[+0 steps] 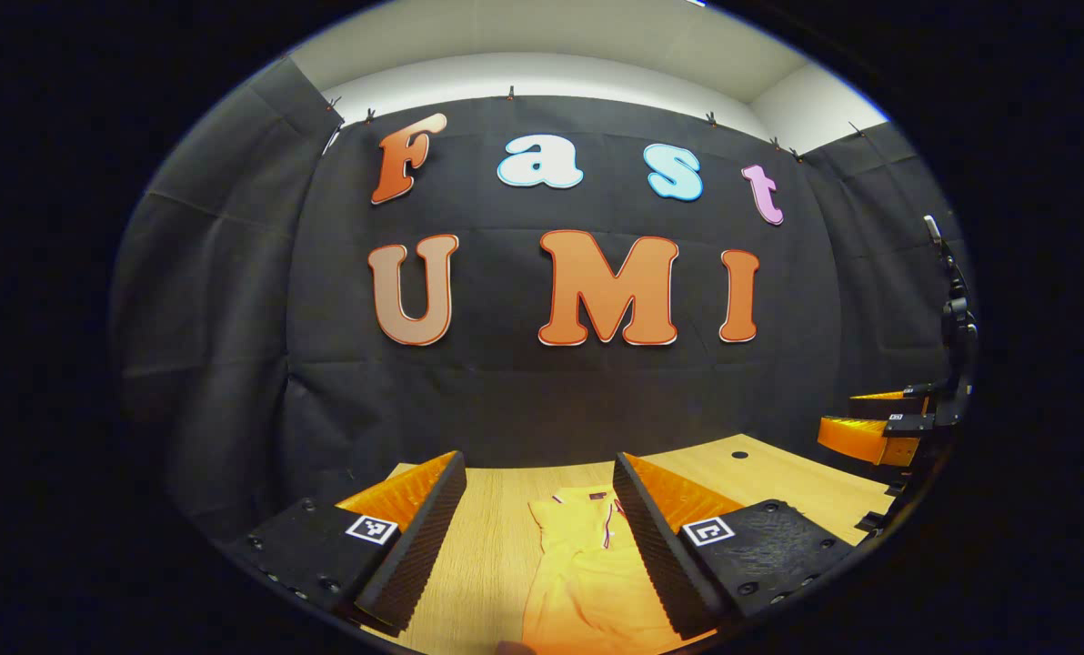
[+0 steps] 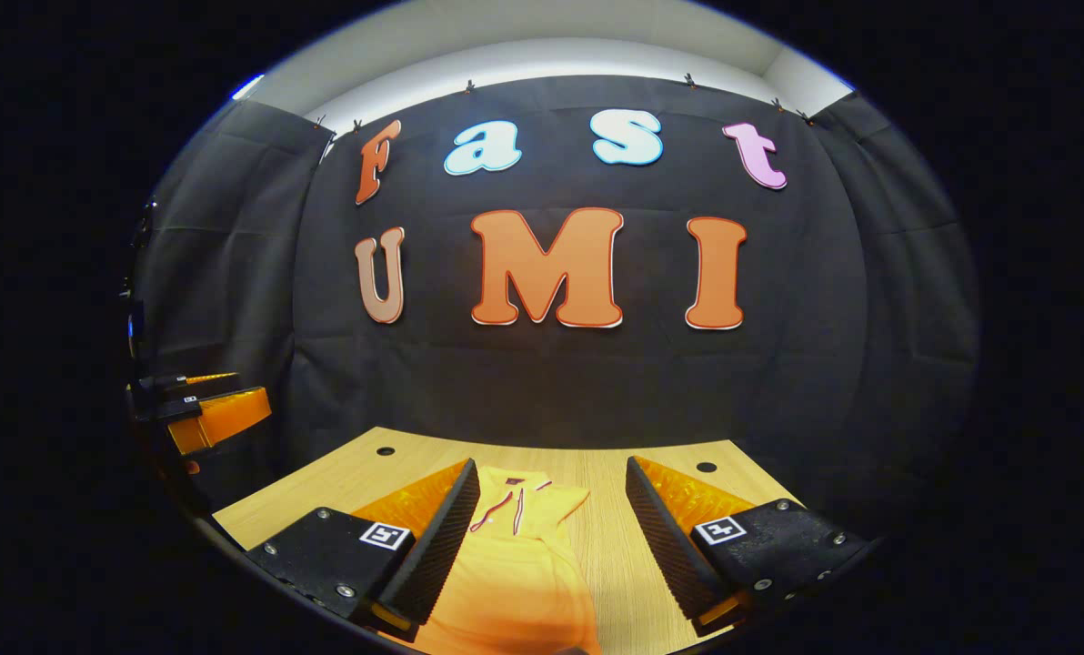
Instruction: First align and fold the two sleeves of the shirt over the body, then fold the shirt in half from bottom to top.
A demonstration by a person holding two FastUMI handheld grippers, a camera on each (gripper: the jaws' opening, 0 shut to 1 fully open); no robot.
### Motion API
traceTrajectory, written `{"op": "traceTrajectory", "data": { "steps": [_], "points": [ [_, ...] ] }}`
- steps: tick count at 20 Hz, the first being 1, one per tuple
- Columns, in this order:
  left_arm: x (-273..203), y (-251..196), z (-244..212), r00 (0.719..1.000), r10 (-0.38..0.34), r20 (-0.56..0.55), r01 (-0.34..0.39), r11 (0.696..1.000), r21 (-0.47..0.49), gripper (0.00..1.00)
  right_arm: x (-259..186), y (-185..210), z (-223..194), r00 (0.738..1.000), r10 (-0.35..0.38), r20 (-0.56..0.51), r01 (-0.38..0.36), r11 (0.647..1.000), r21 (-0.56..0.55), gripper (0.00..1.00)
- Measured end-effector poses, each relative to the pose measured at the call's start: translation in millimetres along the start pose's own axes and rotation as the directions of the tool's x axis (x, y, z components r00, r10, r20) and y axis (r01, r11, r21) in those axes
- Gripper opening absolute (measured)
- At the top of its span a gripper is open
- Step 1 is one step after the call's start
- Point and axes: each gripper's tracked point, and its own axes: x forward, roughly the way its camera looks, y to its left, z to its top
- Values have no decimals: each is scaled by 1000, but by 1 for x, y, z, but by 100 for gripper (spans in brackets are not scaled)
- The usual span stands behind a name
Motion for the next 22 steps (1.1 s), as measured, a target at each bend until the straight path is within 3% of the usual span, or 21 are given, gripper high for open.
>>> {"op": "traceTrajectory", "data": {
  "steps": [5, 9, 11, 16, 19, 22],
  "points": [
    [-15, -2, -45, 993, -21, -113, 25, 999, 30, 98, -17, -6, -49, 991, -19, -136, 16, 999, -28, 98],
    [-23, -7, -108, 957, -34, -289, 44, 999, 29, 98, -30, -18, -109, 950, -20, -312, 17, 1000, -12, 98],
    [-28, -13, -145, 916, -54, -397, 71, 997, 27, 98, -33, -24, -143, 917, -25, -398, 21, 1000, -15, 98],
    [-43, -23, -226, 787, -68, -613, 121, 992, 45, 98, -43, -24, -225, 777, -5, -629, 15, 1000, 11, 99],
    [-45, -21, -261, 707, -56, -705, 109, 994, 30, 98, -40, -8, -247, 712, 29, -701, -3, 999, 39, 99],
    [-51, -11, -283, 603, -46, -797, 88, 996, 9, 98, -45, 5, -252, 645, 37, -763, -12, 999, 39, 99]
  ]
}}
